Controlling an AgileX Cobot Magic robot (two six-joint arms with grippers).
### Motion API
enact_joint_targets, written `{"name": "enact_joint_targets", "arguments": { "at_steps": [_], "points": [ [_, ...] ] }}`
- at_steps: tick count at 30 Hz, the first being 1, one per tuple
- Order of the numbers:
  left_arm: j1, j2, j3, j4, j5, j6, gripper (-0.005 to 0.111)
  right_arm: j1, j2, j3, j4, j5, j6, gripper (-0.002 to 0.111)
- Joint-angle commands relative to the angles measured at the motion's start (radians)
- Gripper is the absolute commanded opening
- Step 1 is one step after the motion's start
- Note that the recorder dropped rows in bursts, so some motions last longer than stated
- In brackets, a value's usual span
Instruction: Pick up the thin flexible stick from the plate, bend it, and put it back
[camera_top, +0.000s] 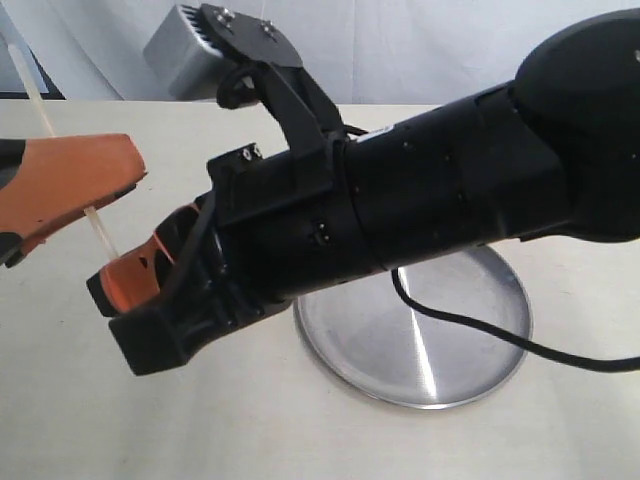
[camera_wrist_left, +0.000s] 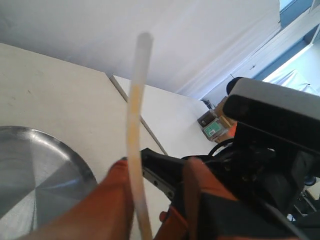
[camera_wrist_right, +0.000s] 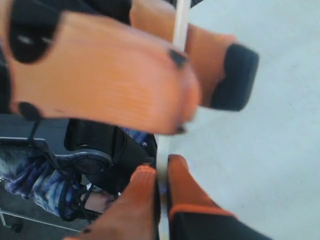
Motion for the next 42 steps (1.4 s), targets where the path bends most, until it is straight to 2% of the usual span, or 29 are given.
{"name": "enact_joint_targets", "arguments": {
  "at_steps": [1,5,9,14,19,22,24,26,27,29,31,32,37,42],
  "points": [
    [-0.004,-0.002,0.002,0.050,0.016,0.000,0.003,-0.001,-0.002,-0.004,0.049,-0.001,-0.022,0.000],
    [-0.004,-0.002,0.002,0.136,0.004,-0.001,0.000,-0.001,-0.012,-0.004,0.079,0.047,-0.022,0.000],
    [-0.004,-0.002,0.002,0.156,-0.020,-0.001,0.000,-0.001,-0.026,-0.004,0.091,0.055,-0.030,0.000],
    [-0.004,-0.002,0.002,0.119,-0.035,-0.001,0.000,-0.001,-0.021,-0.004,0.061,0.024,-0.047,0.000],
    [-0.004,-0.002,0.002,0.024,-0.002,0.006,0.002,-0.001,0.016,-0.004,0.058,-0.081,-0.049,0.000],
    [-0.004,-0.002,0.002,0.016,0.013,0.007,0.011,-0.001,0.032,-0.004,0.099,-0.084,-0.085,0.000],
    [-0.004,-0.002,0.002,0.016,0.016,0.007,0.035,-0.001,0.038,-0.004,0.155,-0.067,-0.144,0.000],
    [-0.004,-0.002,0.002,0.016,0.016,0.004,0.044,-0.001,0.038,-0.004,0.176,-0.057,-0.162,0.000],
    [-0.004,-0.002,0.002,0.016,0.016,0.004,0.044,-0.001,0.038,-0.004,0.190,-0.061,-0.169,0.000],
    [-0.004,-0.002,0.002,0.043,0.018,0.004,0.038,-0.001,0.038,-0.004,0.220,-0.065,-0.200,0.000],
    [-0.004,-0.002,0.002,0.083,0.018,0.004,0.017,-0.001,0.038,-0.004,0.242,-0.060,-0.207,0.000],
    [-0.004,-0.002,0.002,0.106,0.013,0.012,0.000,-0.001,0.038,-0.004,0.253,-0.034,-0.197,0.000],
    [-0.004,-0.002,0.002,0.153,-0.023,0.026,0.000,-0.001,0.036,-0.006,0.328,0.105,-0.197,0.000],
    [-0.004,-0.002,0.002,0.143,-0.039,0.026,0.000,-0.001,0.034,-0.006,0.259,0.100,-0.197,0.000]
  ]
}}
